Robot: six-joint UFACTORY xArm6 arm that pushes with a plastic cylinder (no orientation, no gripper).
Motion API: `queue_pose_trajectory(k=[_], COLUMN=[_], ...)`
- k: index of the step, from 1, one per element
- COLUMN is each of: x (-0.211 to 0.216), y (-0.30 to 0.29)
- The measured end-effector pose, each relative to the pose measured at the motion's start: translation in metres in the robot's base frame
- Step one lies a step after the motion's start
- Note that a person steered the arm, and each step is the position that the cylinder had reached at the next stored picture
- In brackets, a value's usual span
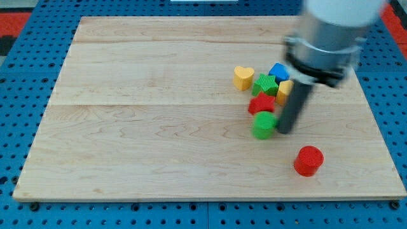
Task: Move your arm towards the green circle
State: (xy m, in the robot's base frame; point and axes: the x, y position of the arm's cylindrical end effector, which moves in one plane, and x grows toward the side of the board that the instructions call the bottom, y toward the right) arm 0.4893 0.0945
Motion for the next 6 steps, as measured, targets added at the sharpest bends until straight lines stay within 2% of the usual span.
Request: queue_pose_trajectory(k=[1,3,4,5,6], x=[-0.048,-0.005,0.012,0.031,0.031], y=[-0.039,0.030,0.023,-0.041,-0.100])
